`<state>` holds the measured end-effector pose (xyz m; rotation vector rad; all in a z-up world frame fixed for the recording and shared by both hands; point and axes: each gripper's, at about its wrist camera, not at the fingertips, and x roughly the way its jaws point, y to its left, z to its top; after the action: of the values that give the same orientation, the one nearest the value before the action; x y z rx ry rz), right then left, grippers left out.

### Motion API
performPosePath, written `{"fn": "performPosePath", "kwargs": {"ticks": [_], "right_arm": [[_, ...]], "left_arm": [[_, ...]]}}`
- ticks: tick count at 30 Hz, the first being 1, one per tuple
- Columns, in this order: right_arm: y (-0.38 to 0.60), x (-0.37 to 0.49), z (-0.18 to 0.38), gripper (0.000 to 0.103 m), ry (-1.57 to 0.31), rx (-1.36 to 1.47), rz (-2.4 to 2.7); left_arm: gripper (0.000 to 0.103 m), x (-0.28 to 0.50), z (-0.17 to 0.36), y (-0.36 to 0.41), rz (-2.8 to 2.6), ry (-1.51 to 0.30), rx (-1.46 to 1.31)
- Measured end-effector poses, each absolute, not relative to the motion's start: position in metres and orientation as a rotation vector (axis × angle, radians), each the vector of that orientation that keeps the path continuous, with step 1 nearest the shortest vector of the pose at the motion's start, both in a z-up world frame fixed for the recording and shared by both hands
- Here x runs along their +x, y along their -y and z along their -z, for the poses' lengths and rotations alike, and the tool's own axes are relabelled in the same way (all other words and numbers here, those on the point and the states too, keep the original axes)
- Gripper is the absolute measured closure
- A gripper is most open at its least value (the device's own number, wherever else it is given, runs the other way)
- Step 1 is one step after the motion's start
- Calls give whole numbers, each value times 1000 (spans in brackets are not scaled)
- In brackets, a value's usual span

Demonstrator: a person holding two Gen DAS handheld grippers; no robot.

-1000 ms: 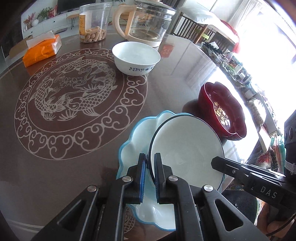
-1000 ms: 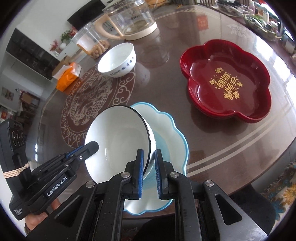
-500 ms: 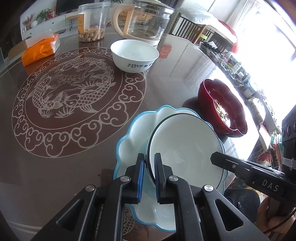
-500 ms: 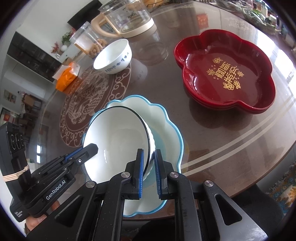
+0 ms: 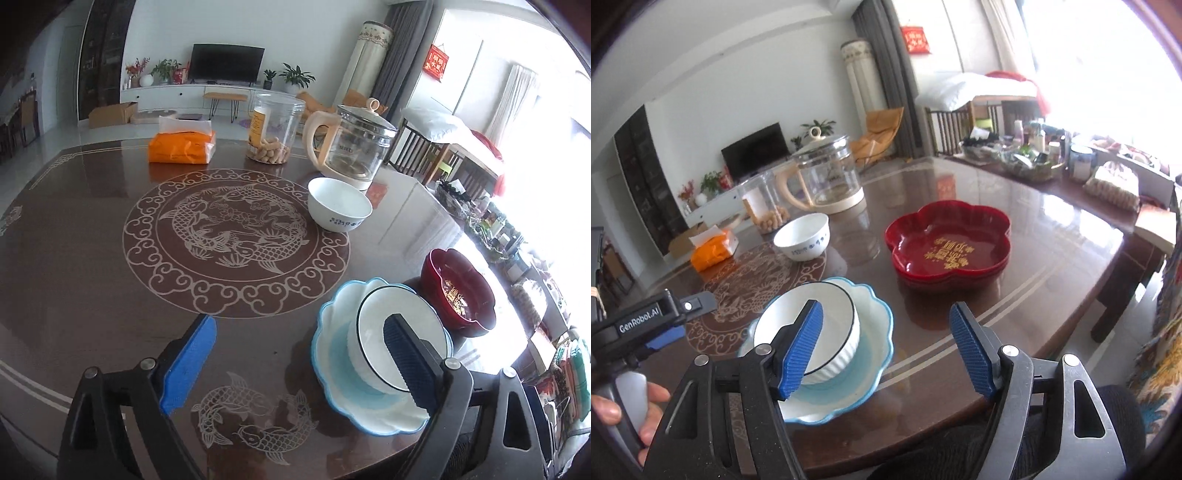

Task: Organize plates and bowls

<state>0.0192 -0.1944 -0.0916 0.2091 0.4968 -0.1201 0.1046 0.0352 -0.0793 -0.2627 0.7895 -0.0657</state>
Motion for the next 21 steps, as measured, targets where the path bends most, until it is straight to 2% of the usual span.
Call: {"fn": "performPosePath", "kwargs": {"ticks": [10, 16, 21], "right_arm": [[160, -18, 74, 28, -355, 6, 164], [145, -44, 59, 23, -255, -54, 167], [140, -45, 61, 23, -266, -102, 191]], "left_arm": [[10, 49, 81, -41, 28, -787, -150], [10, 22, 68, -43, 30, -729, -92], [10, 21, 74, -51, 37, -742, -111]]}}
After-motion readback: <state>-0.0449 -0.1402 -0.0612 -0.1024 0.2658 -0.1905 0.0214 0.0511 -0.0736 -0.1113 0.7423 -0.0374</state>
